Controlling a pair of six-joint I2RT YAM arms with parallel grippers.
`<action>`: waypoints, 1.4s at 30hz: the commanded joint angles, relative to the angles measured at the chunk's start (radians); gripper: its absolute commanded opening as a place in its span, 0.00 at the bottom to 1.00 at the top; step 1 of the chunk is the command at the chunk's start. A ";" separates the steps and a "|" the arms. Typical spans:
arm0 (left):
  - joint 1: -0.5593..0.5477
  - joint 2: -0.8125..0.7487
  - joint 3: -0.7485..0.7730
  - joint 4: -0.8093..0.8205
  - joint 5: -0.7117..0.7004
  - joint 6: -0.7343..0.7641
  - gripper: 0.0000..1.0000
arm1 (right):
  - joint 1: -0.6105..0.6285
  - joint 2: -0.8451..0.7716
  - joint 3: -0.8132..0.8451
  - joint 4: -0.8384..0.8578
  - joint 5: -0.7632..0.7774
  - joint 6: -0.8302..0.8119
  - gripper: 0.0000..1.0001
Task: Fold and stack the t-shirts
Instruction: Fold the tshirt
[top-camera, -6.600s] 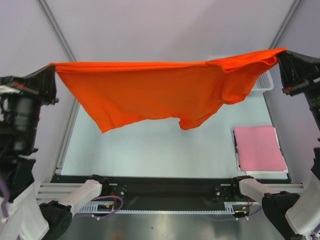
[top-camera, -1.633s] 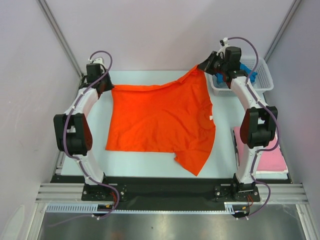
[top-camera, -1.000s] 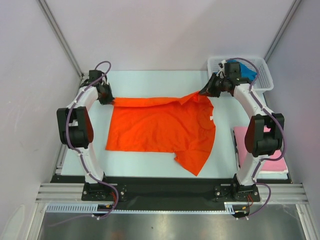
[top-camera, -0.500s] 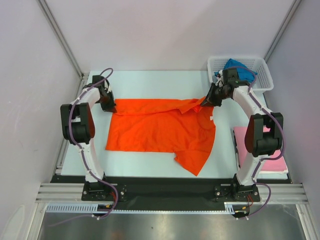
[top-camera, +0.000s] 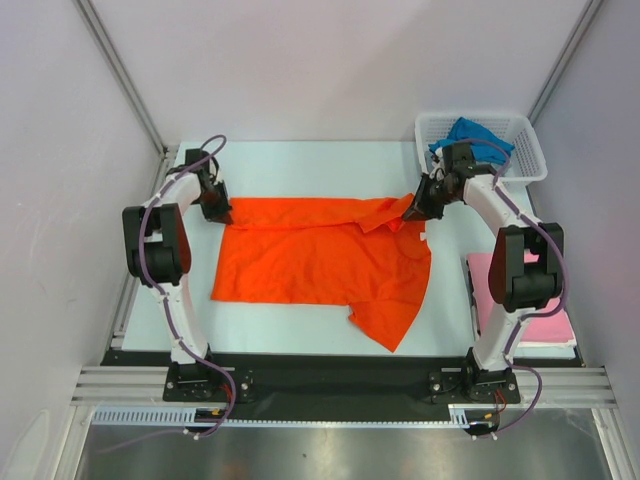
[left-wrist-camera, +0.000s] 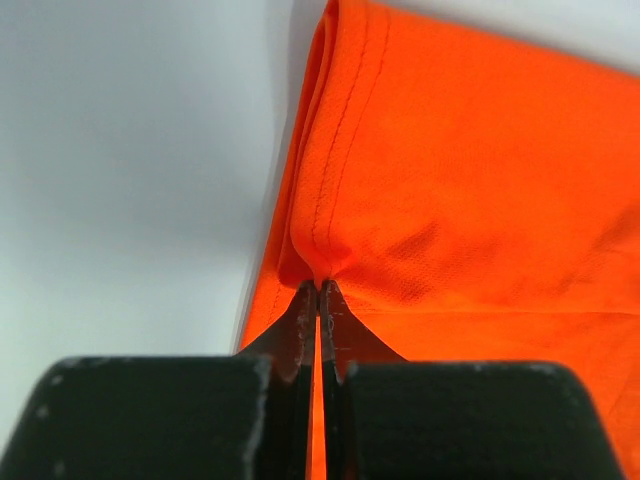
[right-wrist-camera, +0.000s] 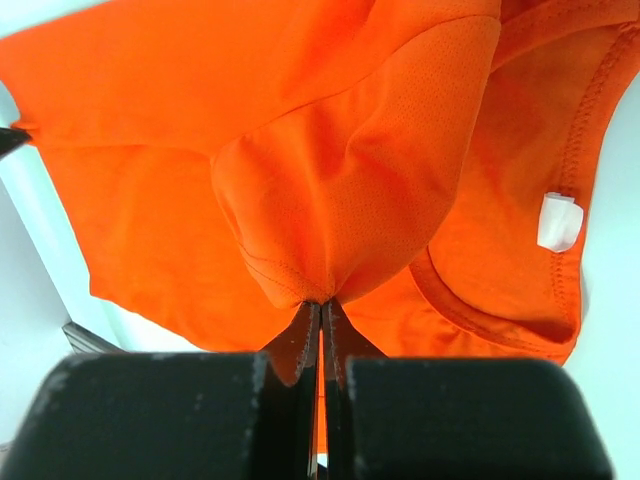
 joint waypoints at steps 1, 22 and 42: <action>0.013 -0.003 0.080 0.015 0.006 -0.007 0.00 | 0.002 0.021 0.019 -0.008 0.018 -0.022 0.00; 0.041 0.111 0.291 -0.009 0.104 -0.060 0.00 | -0.006 0.162 0.348 -0.095 0.041 -0.024 0.00; 0.042 -0.001 0.054 0.016 0.055 -0.021 0.00 | -0.011 0.067 0.113 -0.051 0.059 -0.038 0.00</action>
